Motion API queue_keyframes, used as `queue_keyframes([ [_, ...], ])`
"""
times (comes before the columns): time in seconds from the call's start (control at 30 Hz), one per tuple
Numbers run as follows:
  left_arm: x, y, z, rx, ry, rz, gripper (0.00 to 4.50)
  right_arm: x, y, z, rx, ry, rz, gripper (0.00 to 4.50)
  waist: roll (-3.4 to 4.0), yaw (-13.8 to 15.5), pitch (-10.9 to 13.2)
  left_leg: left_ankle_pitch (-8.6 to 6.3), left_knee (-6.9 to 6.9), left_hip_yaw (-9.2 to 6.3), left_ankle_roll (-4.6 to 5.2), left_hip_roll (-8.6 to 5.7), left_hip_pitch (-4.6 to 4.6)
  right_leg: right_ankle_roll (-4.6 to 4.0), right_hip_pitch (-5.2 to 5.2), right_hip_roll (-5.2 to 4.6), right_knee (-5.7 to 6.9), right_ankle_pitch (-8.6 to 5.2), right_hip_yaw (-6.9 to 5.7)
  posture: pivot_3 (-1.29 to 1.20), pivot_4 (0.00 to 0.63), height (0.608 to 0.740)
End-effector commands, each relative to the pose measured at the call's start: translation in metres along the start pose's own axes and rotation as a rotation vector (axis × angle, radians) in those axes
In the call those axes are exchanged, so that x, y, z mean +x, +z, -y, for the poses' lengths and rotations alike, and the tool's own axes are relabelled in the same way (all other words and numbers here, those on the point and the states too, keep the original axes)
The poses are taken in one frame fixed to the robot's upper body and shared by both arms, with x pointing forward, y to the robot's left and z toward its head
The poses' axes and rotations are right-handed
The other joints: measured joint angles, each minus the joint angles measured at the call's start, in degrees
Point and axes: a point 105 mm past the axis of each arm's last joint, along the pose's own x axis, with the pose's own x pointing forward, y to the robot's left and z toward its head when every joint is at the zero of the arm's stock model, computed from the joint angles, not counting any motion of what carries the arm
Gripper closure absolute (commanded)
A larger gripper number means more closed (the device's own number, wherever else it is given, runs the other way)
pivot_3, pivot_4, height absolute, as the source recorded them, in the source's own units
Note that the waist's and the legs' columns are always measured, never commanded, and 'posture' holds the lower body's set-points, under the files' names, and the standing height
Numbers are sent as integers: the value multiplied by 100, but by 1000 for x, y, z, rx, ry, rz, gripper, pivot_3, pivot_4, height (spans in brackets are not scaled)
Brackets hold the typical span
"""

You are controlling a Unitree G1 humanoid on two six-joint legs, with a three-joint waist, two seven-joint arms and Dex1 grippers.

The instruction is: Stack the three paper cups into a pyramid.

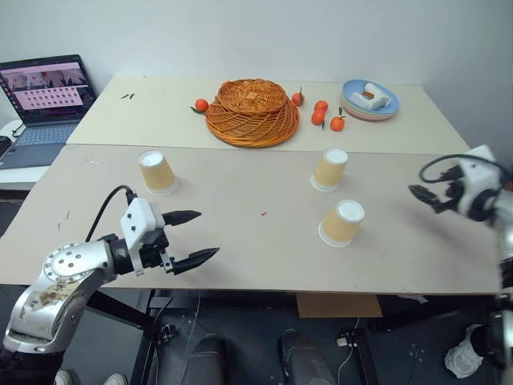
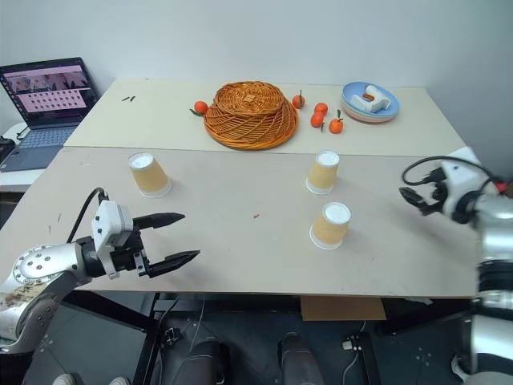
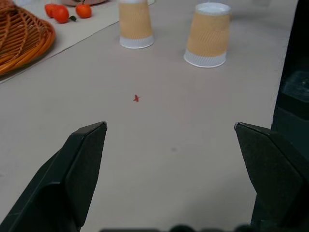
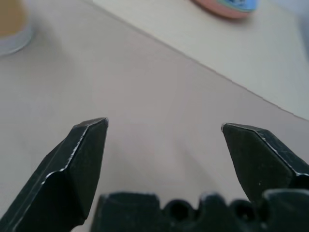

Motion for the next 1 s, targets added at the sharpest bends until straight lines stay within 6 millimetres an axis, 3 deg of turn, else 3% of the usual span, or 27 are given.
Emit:
queue_keyframes([
  [0.03, 4, 2, 5, 23, -41, 1, 0, -7, 4, -59, -86, 451, -26, 74, -3, -18, -1, -2, -10, -1, 3, 2, 17, 1, 15, 2, -4, -1, -1, 0, 150, 671],
  [0.17, 6, 1, 8, 19, -56, -1, 0, 2, 30, -92, -130, 583, 44, 74, 18, -161, 13, -10, -9, 17, 15, 8, 67, 28, 49, 4, -1, -19, 16, 0, 150, 671],
  [0.5, 5, 3, 5, 24, -50, -6, 0, 20, 66, -123, -165, 608, 173, 74, 21, -24, 15, -1, 3, 16, 21, 7, 78, 33, 61, 4, 1, -9, 13, 0, 150, 671],
  [0.77, 5, 1, 5, 24, -46, -18, 0, 28, 87, -137, -149, 639, 243, 74, 21, 42, 16, -1, 3, 15, 21, 7, 73, 34, 60, 4, -3, -9, 12, 0, 150, 671],
  [1.0, 4, 1, 4, 27, -31, -22, 0, 32, 85, -137, -126, 641, 232, 74, 21, 80, 16, -1, 2, 15, 21, 6, 72, 34, 59, 3, -4, -10, 12, 0, 150, 671],
])
